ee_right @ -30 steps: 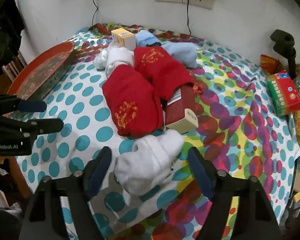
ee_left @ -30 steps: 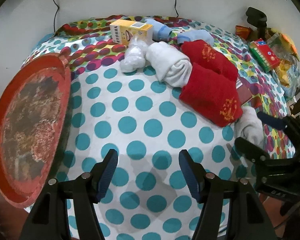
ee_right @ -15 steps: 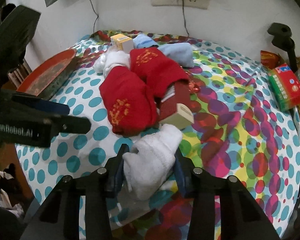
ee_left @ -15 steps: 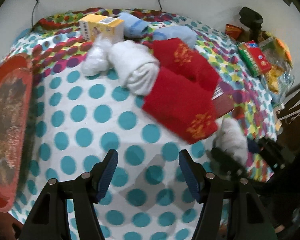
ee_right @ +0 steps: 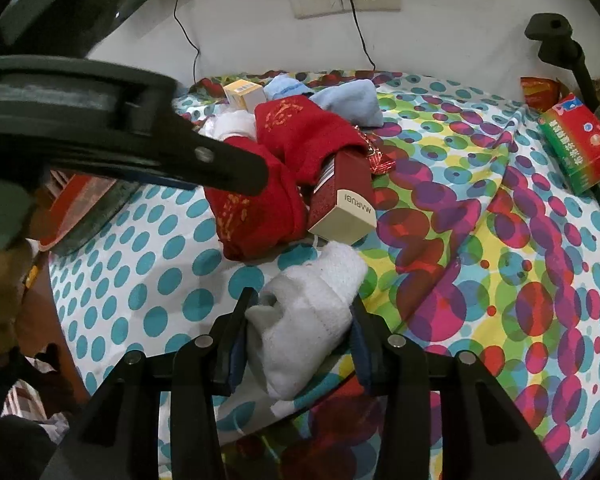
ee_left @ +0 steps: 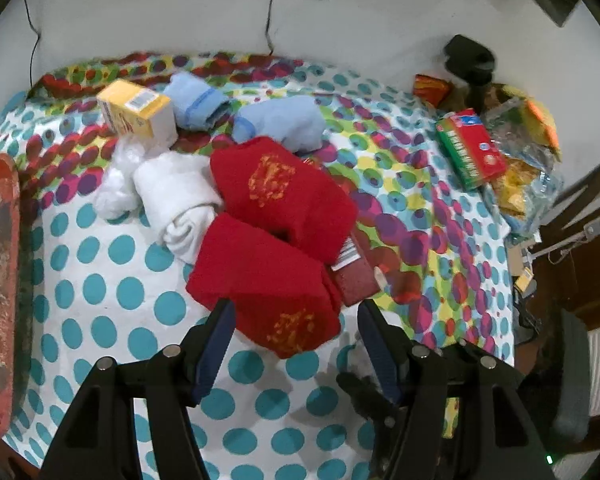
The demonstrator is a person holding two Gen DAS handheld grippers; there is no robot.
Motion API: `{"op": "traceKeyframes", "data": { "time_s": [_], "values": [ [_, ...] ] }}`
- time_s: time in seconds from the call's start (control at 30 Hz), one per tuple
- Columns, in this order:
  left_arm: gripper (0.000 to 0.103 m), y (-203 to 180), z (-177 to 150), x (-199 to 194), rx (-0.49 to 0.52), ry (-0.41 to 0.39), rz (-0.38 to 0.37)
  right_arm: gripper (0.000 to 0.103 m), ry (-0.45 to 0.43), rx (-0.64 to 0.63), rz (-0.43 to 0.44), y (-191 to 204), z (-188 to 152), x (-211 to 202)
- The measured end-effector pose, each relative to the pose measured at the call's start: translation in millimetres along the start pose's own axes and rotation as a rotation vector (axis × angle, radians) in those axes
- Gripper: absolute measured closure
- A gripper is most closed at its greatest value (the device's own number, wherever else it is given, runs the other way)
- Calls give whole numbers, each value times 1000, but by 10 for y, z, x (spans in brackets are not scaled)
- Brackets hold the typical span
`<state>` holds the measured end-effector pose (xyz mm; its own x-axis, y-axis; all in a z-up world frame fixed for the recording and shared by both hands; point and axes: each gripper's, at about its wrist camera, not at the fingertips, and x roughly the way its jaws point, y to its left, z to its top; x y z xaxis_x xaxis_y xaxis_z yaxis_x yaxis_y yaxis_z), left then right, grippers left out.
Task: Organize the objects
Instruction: 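Grasp the red sock with the left gripper while the right gripper grasps the white sock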
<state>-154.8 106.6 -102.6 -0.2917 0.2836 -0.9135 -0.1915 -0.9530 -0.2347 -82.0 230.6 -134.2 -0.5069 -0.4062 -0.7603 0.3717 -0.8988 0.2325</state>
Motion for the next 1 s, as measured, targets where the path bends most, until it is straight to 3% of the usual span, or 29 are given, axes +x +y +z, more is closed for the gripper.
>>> {"op": "traceKeyframes", "data": {
  "time_s": [0.17,0.43,0.67,1.0],
  "values": [
    [38,41,63,165,-43,20,29,61,-7,-14,7,11,1,9],
    [36,14,86,321,-19,-11,113,61,-16,-23,13,6,10,25],
    [34,-106,3,390,104,-47,185,60,-14,-25,9,-5,22,42],
    [36,-111,-97,383,189,-94,183,60,-16,-40,-9,-8,31,51]
  ]
}}
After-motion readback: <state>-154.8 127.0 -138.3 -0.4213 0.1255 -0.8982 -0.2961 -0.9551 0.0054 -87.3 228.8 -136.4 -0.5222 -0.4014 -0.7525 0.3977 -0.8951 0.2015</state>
